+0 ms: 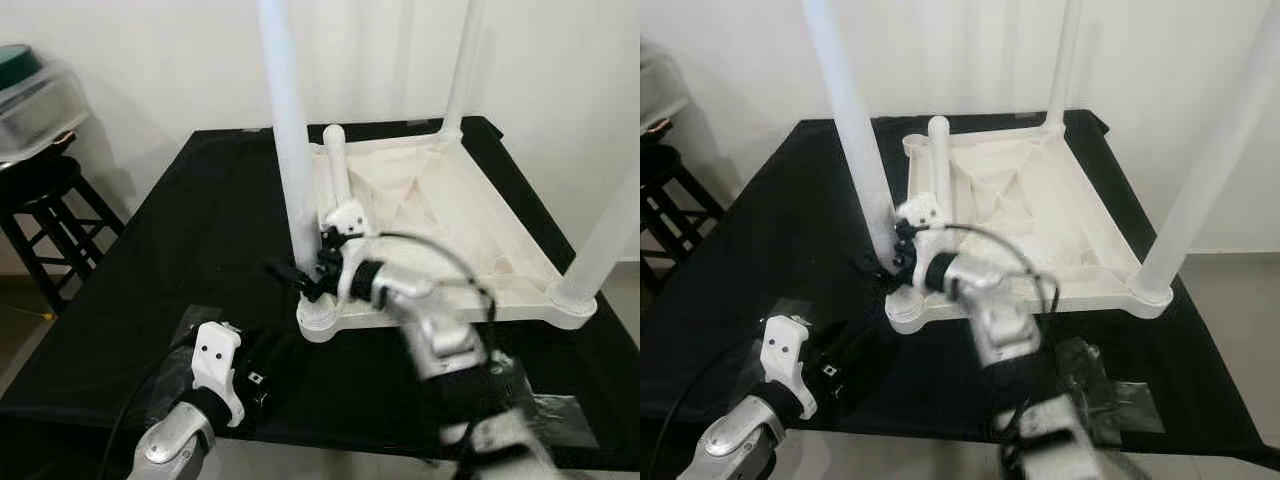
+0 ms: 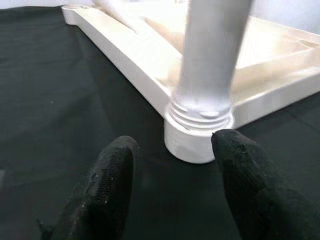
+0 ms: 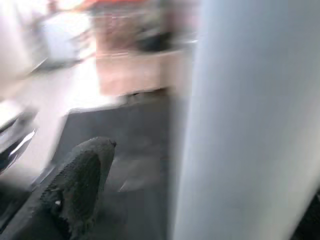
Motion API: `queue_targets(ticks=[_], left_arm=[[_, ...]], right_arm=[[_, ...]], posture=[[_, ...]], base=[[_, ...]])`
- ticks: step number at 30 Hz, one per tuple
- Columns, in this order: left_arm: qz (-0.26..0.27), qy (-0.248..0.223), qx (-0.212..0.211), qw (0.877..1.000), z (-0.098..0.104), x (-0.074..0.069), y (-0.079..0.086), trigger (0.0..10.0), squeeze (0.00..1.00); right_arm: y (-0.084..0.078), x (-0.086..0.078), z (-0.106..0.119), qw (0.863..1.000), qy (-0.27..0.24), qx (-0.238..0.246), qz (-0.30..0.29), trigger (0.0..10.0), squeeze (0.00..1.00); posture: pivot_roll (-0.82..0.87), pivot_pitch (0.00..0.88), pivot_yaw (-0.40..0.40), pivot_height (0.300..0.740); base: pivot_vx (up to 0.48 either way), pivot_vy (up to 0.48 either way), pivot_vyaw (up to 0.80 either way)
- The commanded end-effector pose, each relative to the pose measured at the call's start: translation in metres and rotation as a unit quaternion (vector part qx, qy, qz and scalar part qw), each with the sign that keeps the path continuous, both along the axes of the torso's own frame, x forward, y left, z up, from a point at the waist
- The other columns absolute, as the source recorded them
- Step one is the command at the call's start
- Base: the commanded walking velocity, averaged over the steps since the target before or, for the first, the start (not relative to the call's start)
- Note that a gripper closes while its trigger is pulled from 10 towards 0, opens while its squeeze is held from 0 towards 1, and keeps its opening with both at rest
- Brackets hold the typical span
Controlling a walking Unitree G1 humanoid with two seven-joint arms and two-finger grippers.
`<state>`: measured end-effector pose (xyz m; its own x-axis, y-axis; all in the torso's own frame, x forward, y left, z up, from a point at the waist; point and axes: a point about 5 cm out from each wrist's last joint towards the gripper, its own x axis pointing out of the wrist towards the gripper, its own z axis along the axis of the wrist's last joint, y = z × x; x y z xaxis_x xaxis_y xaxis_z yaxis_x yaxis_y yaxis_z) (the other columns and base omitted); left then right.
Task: Building children table
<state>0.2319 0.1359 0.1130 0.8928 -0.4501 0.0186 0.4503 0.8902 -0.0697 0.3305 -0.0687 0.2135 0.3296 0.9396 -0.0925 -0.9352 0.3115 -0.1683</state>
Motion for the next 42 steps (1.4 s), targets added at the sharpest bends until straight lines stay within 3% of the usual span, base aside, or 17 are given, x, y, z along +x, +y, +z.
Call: queue_targets(ticks=[1, 7, 8, 9, 10, 12, 13, 21, 29, 30, 31, 32, 33, 34, 35, 36, 42], left_arm=[[0.004, 0.011, 0.008, 1.000, -0.004, -0.001, 0.003, 10.0, 0.00], [0.004, 0.011, 0.010, 1.000, -0.005, 0.000, 0.002, 10.0, 0.00], [0.004, 0.011, 0.011, 1.000, -0.005, 0.000, 0.002, 10.0, 0.00], [0.004, 0.011, 0.011, 1.000, -0.005, 0.000, 0.002, 10.0, 0.00], [0.004, 0.011, 0.011, 1.000, -0.006, 0.000, 0.002, 10.0, 0.00], [0.004, 0.011, 0.011, 1.000, -0.006, 0.000, 0.002, 10.0, 0.00], [0.004, 0.012, 0.013, 1.000, -0.006, 0.000, 0.002, 10.0, 0.00], [0.004, 0.012, 0.014, 1.000, -0.007, -0.002, 0.001, 10.0, 0.00], [0.003, 0.014, 0.011, 1.000, -0.007, -0.003, 0.000, 10.0, 0.00], [0.003, 0.013, 0.011, 1.000, -0.006, -0.005, 0.002, 10.0, 0.00], [0.003, 0.013, 0.011, 1.000, -0.006, -0.005, 0.002, 10.0, 0.00], [0.004, 0.012, 0.011, 1.000, -0.005, -0.006, 0.003, 10.0, 0.00], [0.004, 0.012, 0.011, 1.000, -0.004, -0.006, 0.004, 10.0, 0.00], [0.004, 0.012, 0.011, 1.000, -0.004, -0.006, 0.004, 10.0, 0.00], [0.004, 0.013, 0.011, 1.000, -0.004, -0.006, 0.004, 10.0, 0.00], [0.004, 0.013, 0.013, 1.000, -0.005, -0.005, 0.005, 10.0, 0.00], [0.003, 0.014, 0.010, 1.000, -0.004, -0.005, 0.004, 10.0, 0.00]], right_arm=[[0.006, -0.005, -0.011, 0.999, 0.015, -0.009, 0.048, 10.0, 0.00], [-0.008, 0.015, -0.018, 0.993, 0.035, -0.069, 0.086, 10.0, 0.00], [-0.009, 0.022, -0.017, 0.994, 0.037, -0.071, 0.079, 9.1, 0.00], [-0.009, 0.022, -0.017, 0.994, 0.037, -0.071, 0.079, 9.1, 0.00], [-0.008, 0.028, -0.013, 0.995, 0.041, -0.063, 0.070, 4.6, 0.00], [-0.008, 0.028, -0.013, 0.995, 0.041, -0.063, 0.070, 4.6, 0.00], [-0.007, 0.033, -0.009, 0.996, 0.047, -0.051, 0.061, 0.0, 0.00], [-0.015, 0.029, -0.023, 0.989, 0.091, -0.056, 0.108, 0.0, 0.00], [-0.030, 0.022, -0.043, 0.993, 0.093, -0.042, 0.066, 0.0, 0.00], [-0.015, 0.017, -0.070, 0.990, 0.095, -0.039, -0.100, 0.0, 0.00], [-0.015, 0.017, -0.070, 0.990, 0.095, -0.039, -0.100, 0.0, 0.00], [-0.009, 0.020, -0.080, 0.965, 0.092, -0.035, -0.244, 0.0, 0.00], [-0.006, 0.006, -0.093, 0.926, 0.133, -0.031, -0.351, 0.0, 0.00], [0.006, -0.012, -0.099, 0.916, 0.171, -0.019, -0.361, 0.0, 0.00], [0.020, -0.029, -0.099, 0.926, 0.175, -0.019, -0.335, 0.0, 0.00], [0.034, -0.037, -0.094, 0.952, 0.138, -0.034, -0.271, 0.0, 0.00], [0.026, -0.020, -0.092, 0.954, 0.138, -0.025, -0.265, 0.0, 0.00]], posture=[[0.01, 0.051, 0.062, 0.740], [0.01, 0.041, 0.062, 0.740], [0.02, 0.038, 0.063, 0.740], [0.02, 0.038, 0.063, 0.740], [0.02, 0.036, 0.068, 0.740], [0.02, 0.036, 0.068, 0.740], [0.02, 0.034, 0.066, 0.740], [0.02, 0.039, 0.064, 0.740], [0.01, 0.043, 0.068, 0.740], [0.00, 0.060, 0.055, 0.740], [0.00, 0.060, 0.055, 0.740], [0.00, 0.065, 0.059, 0.740], [-0.01, 0.077, 0.068, 0.740], [-0.01, 0.082, 0.072, 0.740], [-0.02, 0.077, 0.079, 0.740], [-0.02, 0.075, 0.083, 0.740], [-0.01, 0.071, 0.060, 0.740]], base=[[0.000, 0.000, 0.00], [0.000, 0.000, 0.00], [0.000, 0.000, 0.00], [0.000, 0.000, 0.00], [0.000, 0.000, 0.00], [0.000, 0.000, 0.00], [0.000, 0.000, 0.00], [0.000, 0.000, 0.00], [0.000, 0.000, 0.00], [0.000, 0.000, 0.00], [0.000, 0.000, 0.00], [0.000, 0.000, 0.00], [0.000, 0.000, 0.00], [0.000, 0.000, 0.00], [0.000, 0.000, 0.00], [0.000, 0.000, 0.00], [0.000, 0.000, 0.00]])
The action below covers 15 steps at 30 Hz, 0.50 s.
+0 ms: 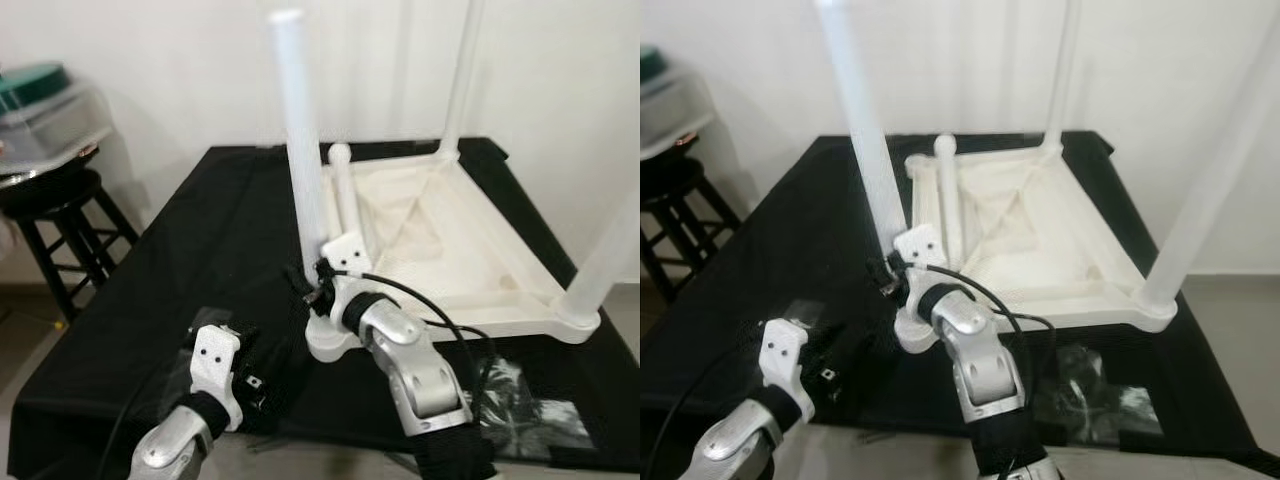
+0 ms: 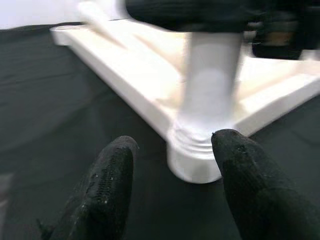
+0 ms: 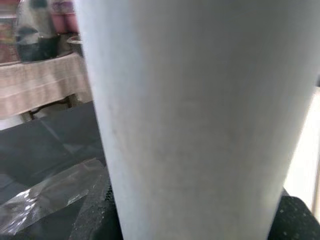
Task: Building children table
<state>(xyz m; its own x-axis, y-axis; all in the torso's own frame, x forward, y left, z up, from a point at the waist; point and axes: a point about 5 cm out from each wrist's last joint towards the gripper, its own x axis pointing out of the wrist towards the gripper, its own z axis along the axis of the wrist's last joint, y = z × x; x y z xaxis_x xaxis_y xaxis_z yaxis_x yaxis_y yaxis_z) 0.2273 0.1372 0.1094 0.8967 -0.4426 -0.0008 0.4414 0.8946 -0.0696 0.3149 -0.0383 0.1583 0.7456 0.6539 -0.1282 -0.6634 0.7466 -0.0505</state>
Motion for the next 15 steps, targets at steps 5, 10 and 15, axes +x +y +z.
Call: queue_targets(ticks=[5, 10, 15], left_arm=[[0.005, 0.002, 0.005, 1.000, 0.000, 0.000, 0.002, 10.0, 0.00], [0.002, 0.003, 0.003, 1.000, 0.000, 0.001, 0.001, 10.0, 0.00], [0.002, 0.003, 0.001, 1.000, 0.000, 0.003, 0.000, 10.0, 0.00]], right_arm=[[0.008, -0.009, -0.028, 0.994, 0.104, 0.005, 0.021, 10.0, 0.96], [0.019, -0.014, -0.001, 0.989, 0.079, 0.031, 0.119, 10.0, 1.00], [0.009, -0.002, 0.031, 0.961, 0.006, 0.017, 0.276, 10.0, 1.00]], posture=[[-0.01, 0.073, 0.060, 0.740], [-0.02, 0.066, 0.059, 0.740], [-0.01, 0.059, 0.056, 0.740]], base=[[0.000, 0.000, 0.00], [0.000, 0.000, 0.00], [0.000, 0.000, 0.00]])
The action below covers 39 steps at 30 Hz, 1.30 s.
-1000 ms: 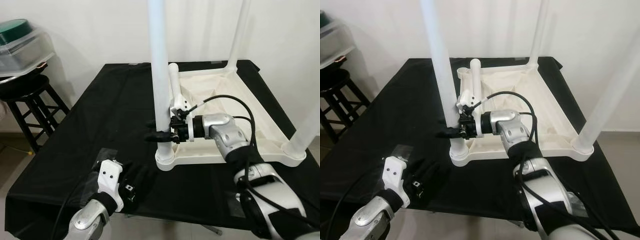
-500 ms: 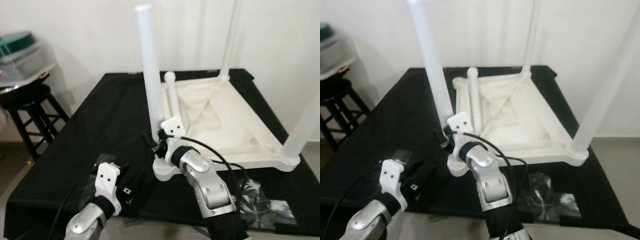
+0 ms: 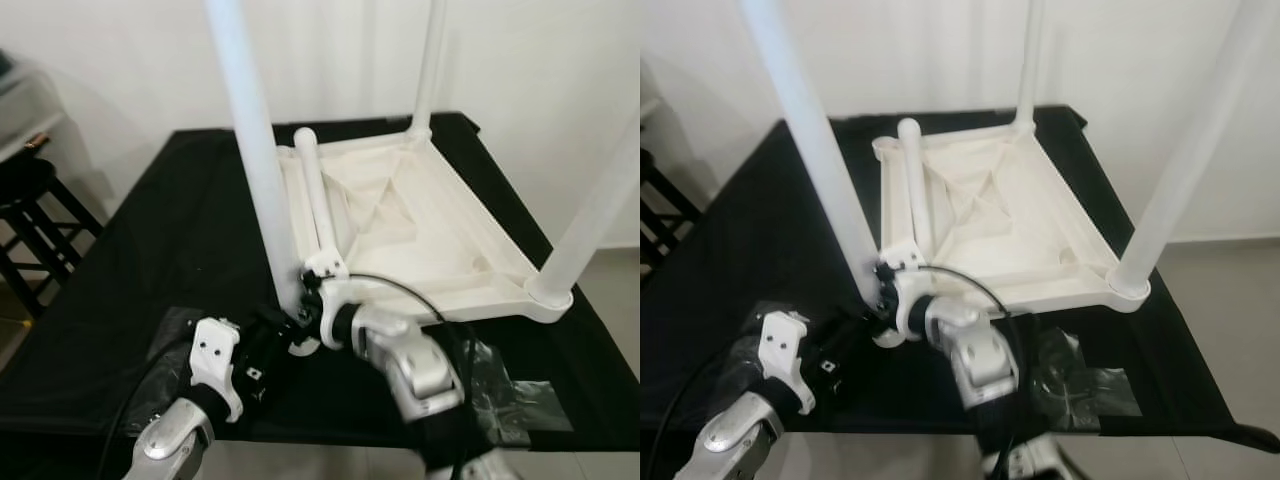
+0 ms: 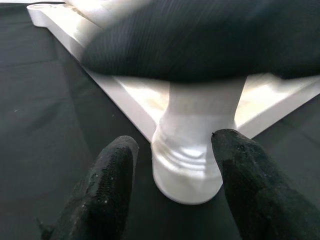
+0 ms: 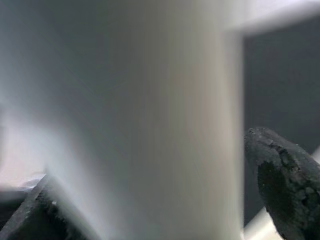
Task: Building children table
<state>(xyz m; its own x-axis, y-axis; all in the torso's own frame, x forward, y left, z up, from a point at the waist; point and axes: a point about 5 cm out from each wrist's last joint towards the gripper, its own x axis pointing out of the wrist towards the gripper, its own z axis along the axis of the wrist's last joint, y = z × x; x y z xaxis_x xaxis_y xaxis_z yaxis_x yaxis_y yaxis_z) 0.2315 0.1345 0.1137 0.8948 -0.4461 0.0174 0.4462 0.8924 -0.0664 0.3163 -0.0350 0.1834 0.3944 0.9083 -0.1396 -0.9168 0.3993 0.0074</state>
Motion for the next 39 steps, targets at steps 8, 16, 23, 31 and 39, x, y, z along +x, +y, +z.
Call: queue_targets(ticks=[8, 16, 23, 31, 39], left_arm=[[0.005, 0.011, 0.005, 1.000, -0.005, 0.000, 0.002, 10.0, 0.00], [0.005, 0.012, 0.007, 1.000, -0.006, 0.000, 0.002, 10.0, 0.00], [0.005, 0.012, 0.006, 1.000, -0.006, 0.000, 0.002, 10.0, 0.00], [0.004, 0.012, 0.005, 1.000, -0.005, -0.001, 0.002, 10.0, 0.00], [0.005, 0.012, 0.005, 1.000, -0.004, -0.004, 0.005, 10.0, 0.00]], right_arm=[[-0.008, 0.013, 0.013, 0.982, -0.046, -0.041, 0.176, 10.0, 0.00], [-0.014, 0.031, 0.010, 0.980, 0.001, -0.050, 0.192, 0.0, 0.00], [-0.022, 0.035, 0.008, 0.978, 0.000, -0.047, 0.202, 0.0, 0.00], [-0.035, 0.037, 0.002, 0.987, -0.015, -0.038, 0.157, 0.0, 0.00], [-0.009, -0.005, -0.057, 0.968, 0.040, -0.051, -0.243, 0.0, 0.00]], posture=[[0.00, 0.046, 0.054, 0.740], [0.01, 0.044, 0.053, 0.740], [0.00, 0.044, 0.056, 0.740], [0.00, 0.052, 0.054, 0.740], [-0.03, 0.077, 0.070, 0.740]], base=[[0.000, 0.000, 0.00], [0.000, 0.000, 0.00], [0.000, 0.000, 0.00], [0.000, 0.000, 0.00], [0.000, 0.000, 0.00]])
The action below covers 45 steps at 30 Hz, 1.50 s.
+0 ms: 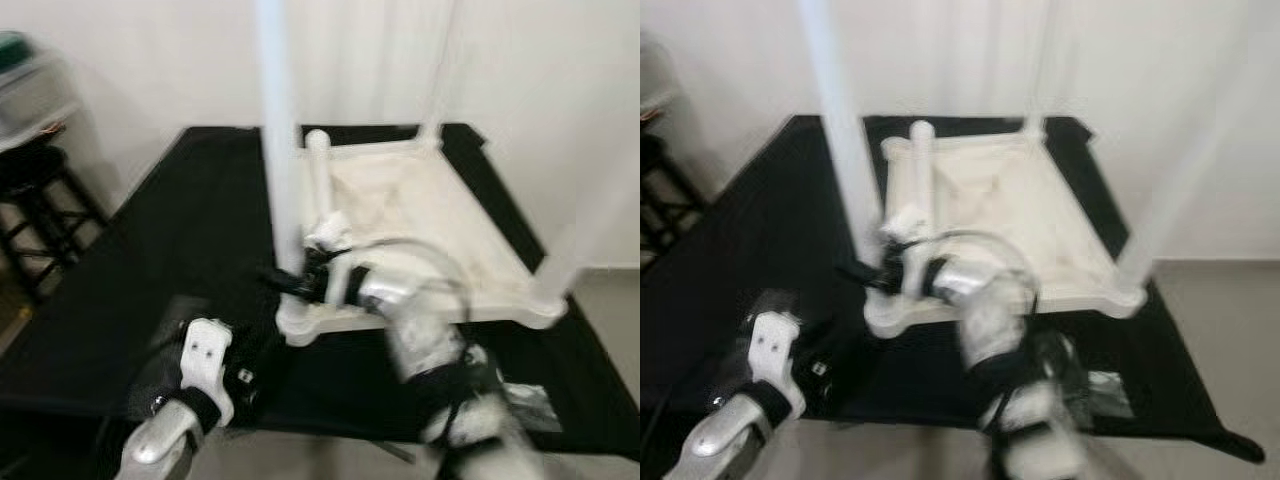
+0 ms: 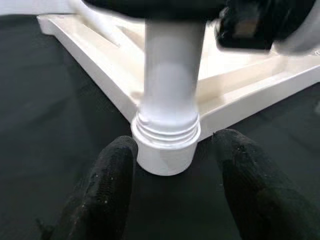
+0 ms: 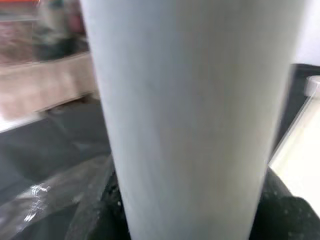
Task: Building children table
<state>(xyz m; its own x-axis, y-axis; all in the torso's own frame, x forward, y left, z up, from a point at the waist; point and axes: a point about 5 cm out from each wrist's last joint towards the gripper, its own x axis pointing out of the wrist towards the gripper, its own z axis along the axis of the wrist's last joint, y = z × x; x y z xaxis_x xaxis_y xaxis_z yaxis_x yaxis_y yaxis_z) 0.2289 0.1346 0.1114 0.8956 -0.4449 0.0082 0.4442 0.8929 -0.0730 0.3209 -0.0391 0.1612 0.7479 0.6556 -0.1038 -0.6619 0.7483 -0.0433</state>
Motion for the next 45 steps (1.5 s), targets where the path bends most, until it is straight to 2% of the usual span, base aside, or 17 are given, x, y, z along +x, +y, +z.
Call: queue_targets(ticks=[1, 4, 8, 9, 11, 12, 13, 16, 18, 20, 21, 22, 23, 26, 34, 35, 45], left_arm=[[0.003, 0.007, 0.006, 1.000, -0.002, -0.001, 0.004, 10.0, 0.00], [0.000, 0.009, 0.004, 1.000, -0.002, -0.001, 0.004, 10.0, 0.00], [0.001, 0.009, 0.003, 1.000, -0.002, -0.001, 0.004, 10.0, 0.00], [0.004, 0.006, 0.005, 1.000, -0.002, -0.001, 0.004, 10.0, 0.00], [0.006, 0.005, 0.006, 1.000, -0.002, -0.001, 0.003, 10.0, 0.00], [0.005, 0.006, 0.006, 1.000, -0.002, -0.001, 0.003, 10.0, 0.00], [0.005, 0.006, 0.005, 1.000, -0.002, -0.001, 0.003, 10.0, 0.00], [0.003, 0.007, 0.003, 1.000, -0.002, 0.000, 0.002, 10.0, 0.00], [0.003, 0.008, 0.003, 1.000, -0.003, 0.000, 0.002, 10.0, 0.00], [0.003, 0.007, 0.003, 1.000, -0.003, 0.001, 0.002, 10.0, 0.00], [0.003, 0.007, 0.003, 1.000, -0.003, 0.001, 0.002, 10.0, 0.00], [0.003, 0.007, 0.003, 1.000, -0.003, 0.001, 0.002, 10.0, 0.00], [0.004, 0.007, 0.003, 1.000, -0.003, 0.001, 0.002, 10.0, 0.00], [0.005, 0.006, 0.004, 1.000, -0.003, 0.002, 0.002, 10.0, 0.00], [0.004, 0.007, 0.005, 1.000, -0.003, 0.002, 0.002, 10.0, 0.00], [0.003, 0.007, 0.005, 1.000, -0.003, 0.002, 0.002, 10.0, 0.00], [0.003, 0.007, 0.004, 1.000, -0.003, 0.001, 0.002, 10.0, 0.00]], right_arm=[[-0.001, -0.012, -0.034, 0.997, 0.075, -0.028, -0.001, 0.0, 0.00], [0.000, -0.004, -0.028, 0.998, 0.055, -0.028, 0.020, 0.0, 0.00], [0.002, -0.003, -0.028, 0.997, 0.059, -0.030, 0.026, 0.0, 0.00], [0.008, -0.004, -0.022, 0.997, 0.062, -0.022, 0.036, 10.0, 0.09], [0.011, -0.007, -0.016, 0.997, 0.055, -0.015, 0.048, 10.0, 0.09], [0.012, -0.007, -0.011, 0.997, 0.051, -0.011, 0.051, 10.0, 1.00], [0.011, -0.005, -0.007, 0.997, 0.047, -0.007, 0.052, 10.0, 1.00], [0.009, 0.003, 0.009, 0.992, 0.025, 0.007, 0.121, 10.0, 1.00], [0.005, 0.007, 0.018, 0.984, 0.015, 0.009, 0.177, 10.0, 1.00], [0.000, 0.010, 0.026, 0.968, 0.003, -0.008, 0.253, 10.0, 1.00], [0.000, 0.010, 0.026, 0.968, 0.003, -0.008, 0.253, 10.0, 1.00], [-0.002, 0.012, 0.030, 0.960, -0.016, -0.022, 0.280, 10.0, 0.40], [-0.004, 0.014, 0.034, 0.951, -0.018, -0.025, 0.308, 10.0, 0.00], [-0.006, 0.018, 0.038, 0.939, -0.014, -0.028, 0.342, 10.0, 0.00], [-0.011, 0.033, 0.034, 0.930, 0.013, -0.055, 0.364, 10.0, 0.00], [-0.012, 0.036, 0.034, 0.929, 0.020, -0.054, 0.364, 0.0, 0.00], [-0.020, 0.040, 0.029, 0.933, 0.027, -0.054, 0.354, 0.0, 0.00]], posture=[[-0.03, 0.070, 0.069, 0.740], [-0.03, 0.069, 0.060, 0.740], [-0.03, 0.072, 0.060, 0.740], [-0.02, 0.067, 0.056, 0.740], [-0.02, 0.067, 0.056, 0.740], [-0.02, 0.065, 0.056, 0.740], [-0.02, 0.065, 0.056, 0.740], [-0.02, 0.060, 0.055, 0.740], [-0.02, 0.058, 0.056, 0.740], [-0.01, 0.056, 0.053, 0.740], [-0.01, 0.056, 0.053, 0.740], [-0.01, 0.054, 0.051, 0.740], [-0.01, 0.054, 0.052, 0.740], [0.00, 0.051, 0.054, 0.740], [0.00, 0.049, 0.056, 0.740], [0.00, 0.049, 0.056, 0.740], [0.00, 0.055, 0.054, 0.740]], base=[[0.000, 0.000, 0.00], [0.000, 0.000, 0.00], [0.000, 0.000, 0.00], [0.000, 0.000, 0.00], [0.000, 0.000, 0.00], [0.000, 0.000, 0.00], [0.000, 0.000, 0.00], [0.000, 0.000, 0.00], [0.000, 0.000, 0.00], [0.000, 0.000, 0.00], [0.000, 0.000, 0.00], [0.000, 0.000, 0.00], [0.000, 0.000, 0.00], [0.000, 0.000, 0.00], [0.000, 0.000, 0.00], [0.000, 0.000, 0.00], [0.000, 0.000, 0.00]])
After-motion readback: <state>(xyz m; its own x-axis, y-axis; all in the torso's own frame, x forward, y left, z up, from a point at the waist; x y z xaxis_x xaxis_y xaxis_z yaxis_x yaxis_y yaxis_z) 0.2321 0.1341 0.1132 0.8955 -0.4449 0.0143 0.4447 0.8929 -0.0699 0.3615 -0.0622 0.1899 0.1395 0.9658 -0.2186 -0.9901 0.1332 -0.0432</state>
